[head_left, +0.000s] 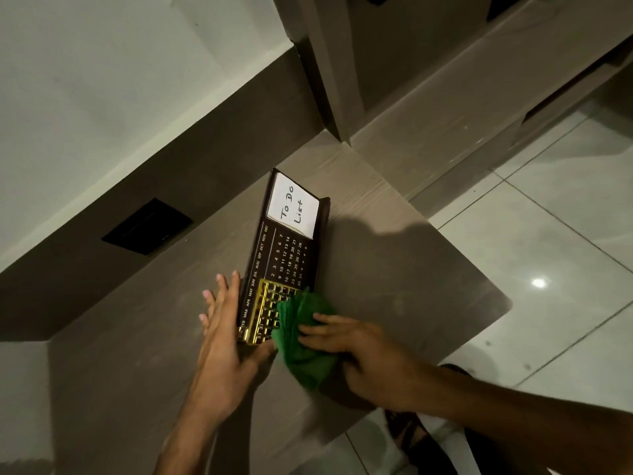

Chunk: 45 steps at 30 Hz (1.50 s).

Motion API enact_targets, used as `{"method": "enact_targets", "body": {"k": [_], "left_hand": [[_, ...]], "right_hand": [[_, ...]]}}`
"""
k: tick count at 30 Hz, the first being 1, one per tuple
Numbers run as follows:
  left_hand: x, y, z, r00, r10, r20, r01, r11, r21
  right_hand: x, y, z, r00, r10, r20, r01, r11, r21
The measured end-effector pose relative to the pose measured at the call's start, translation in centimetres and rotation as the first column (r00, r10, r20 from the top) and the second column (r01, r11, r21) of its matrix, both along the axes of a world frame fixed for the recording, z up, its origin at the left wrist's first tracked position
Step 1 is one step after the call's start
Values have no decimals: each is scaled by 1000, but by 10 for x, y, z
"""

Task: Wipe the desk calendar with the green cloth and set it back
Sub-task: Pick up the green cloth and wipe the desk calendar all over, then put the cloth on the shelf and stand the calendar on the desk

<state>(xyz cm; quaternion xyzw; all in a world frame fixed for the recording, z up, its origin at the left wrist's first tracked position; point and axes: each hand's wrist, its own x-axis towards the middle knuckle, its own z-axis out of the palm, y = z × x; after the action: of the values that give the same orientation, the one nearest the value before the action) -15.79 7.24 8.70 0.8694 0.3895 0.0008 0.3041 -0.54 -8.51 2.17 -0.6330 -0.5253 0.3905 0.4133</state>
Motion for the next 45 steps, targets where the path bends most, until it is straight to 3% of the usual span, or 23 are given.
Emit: {"method": "enact_targets", "body": {"k": [3, 5, 10, 12, 14, 17, 19, 21, 23, 25, 28, 32, 40, 45], "left_hand": [[-1, -2, 11, 1000, 10, -12, -9, 1000, 17], [4, -4, 24, 999, 29, 22, -31, 994, 101], [67, -31, 32, 972, -123, 202, 40, 928, 371], [103, -47, 16, 948, -220, 230, 126, 924, 362], [135, -55, -10, 957, -247, 152, 188, 928, 323], [168, -57, -61, 967, -252, -41, 253, 918, 307], [179, -55, -89, 958, -248, -146, 281, 917, 283], [183, -54, -110, 950, -243, -197, 292, 915, 279], [183, -54, -121, 951, -228, -207, 287, 902, 322], [184, -55, -126, 954, -217, -207, 279, 896, 346], [185, -54, -128, 951, -218, -219, 284, 896, 341], [185, -54, -132, 955, -209, -210, 274, 893, 357], [184, -53, -133, 961, -220, -167, 268, 890, 369], [184, -53, -132, 958, -220, -186, 277, 883, 378]], "right_hand": [[31, -8, 28, 872, -98, -479, 54, 993, -105], [63, -20, 48, 779, -131, -614, 105, 991, -78], [150, -34, 55, 760, -318, -566, 387, 922, 3], [180, -30, 43, 710, -391, -585, 481, 877, -2], [203, -20, 26, 673, -475, -567, 575, 818, -4], [231, 2, -5, 631, -634, -448, 690, 722, -51], [242, 19, -21, 660, -682, -315, 710, 704, -36], [252, 36, -35, 719, -693, -46, 695, 717, 59], [258, 50, -50, 721, -629, 292, 604, 776, 181], [263, 63, -63, 706, -510, 492, 465, 857, 221], [268, 76, -77, 660, -268, 702, 318, 946, 62], [273, 68, -95, 586, -41, 810, 203, 974, -97], [296, 82, -94, 566, 17, 824, 145, 982, -120], [301, 79, -91, 601, 6, 799, 123, 987, -100]]}}
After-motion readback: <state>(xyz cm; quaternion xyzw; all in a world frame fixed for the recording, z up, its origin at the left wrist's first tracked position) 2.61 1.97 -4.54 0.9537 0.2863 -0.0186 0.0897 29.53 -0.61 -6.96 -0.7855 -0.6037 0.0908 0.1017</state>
